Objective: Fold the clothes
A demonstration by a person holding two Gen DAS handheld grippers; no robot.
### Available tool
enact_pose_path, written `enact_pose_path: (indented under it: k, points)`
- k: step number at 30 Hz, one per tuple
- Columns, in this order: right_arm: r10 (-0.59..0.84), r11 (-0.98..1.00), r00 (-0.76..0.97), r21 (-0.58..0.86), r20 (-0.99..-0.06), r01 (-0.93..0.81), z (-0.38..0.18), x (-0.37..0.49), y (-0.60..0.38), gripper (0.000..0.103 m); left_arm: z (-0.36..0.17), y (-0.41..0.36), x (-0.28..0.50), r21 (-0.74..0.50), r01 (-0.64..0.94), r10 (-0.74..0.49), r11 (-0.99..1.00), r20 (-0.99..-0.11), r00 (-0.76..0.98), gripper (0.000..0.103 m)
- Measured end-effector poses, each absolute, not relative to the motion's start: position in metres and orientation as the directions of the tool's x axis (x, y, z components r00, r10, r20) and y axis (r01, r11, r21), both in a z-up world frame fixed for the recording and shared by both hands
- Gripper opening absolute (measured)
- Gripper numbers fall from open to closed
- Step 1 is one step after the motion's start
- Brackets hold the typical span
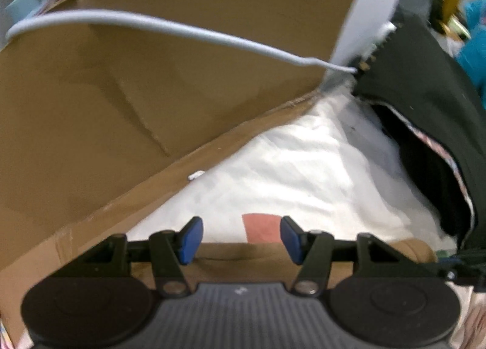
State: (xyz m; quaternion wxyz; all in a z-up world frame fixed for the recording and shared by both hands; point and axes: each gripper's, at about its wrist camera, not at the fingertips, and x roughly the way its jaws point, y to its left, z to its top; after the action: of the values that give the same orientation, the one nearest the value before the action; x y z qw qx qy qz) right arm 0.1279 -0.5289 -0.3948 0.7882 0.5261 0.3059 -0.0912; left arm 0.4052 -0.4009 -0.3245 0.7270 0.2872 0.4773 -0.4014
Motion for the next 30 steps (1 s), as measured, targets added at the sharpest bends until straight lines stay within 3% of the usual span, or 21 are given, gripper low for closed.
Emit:
enact_pose_path:
  k: [8, 23, 30]
  points:
    - [0.287, 0.447, 0.766, 0.788, -0.575, 0.424, -0.392, 0.123, -0.484, 0.007, -0.335, -0.412, 0.385, 0.042, 0.922, -0.289, 0.385, -0.943, 0.164, 0.065]
    - [0.281, 0.470, 0.730, 0.752, -0.623, 0.462, -0.411, 0.118, -0.476, 0.007, -0.357, -0.447, 0.328, -0.010, 0.983, -0.282, 0.186, -0.958, 0.044, 0.067]
    - [0.288, 0.465, 0.716, 0.746, -0.636, 0.477, -0.418, 0.117, -0.472, 0.007, -0.379, -0.457, 0.306, -0.010, 0.995, -0.234, 0.096, -0.972, 0.013, 0.058]
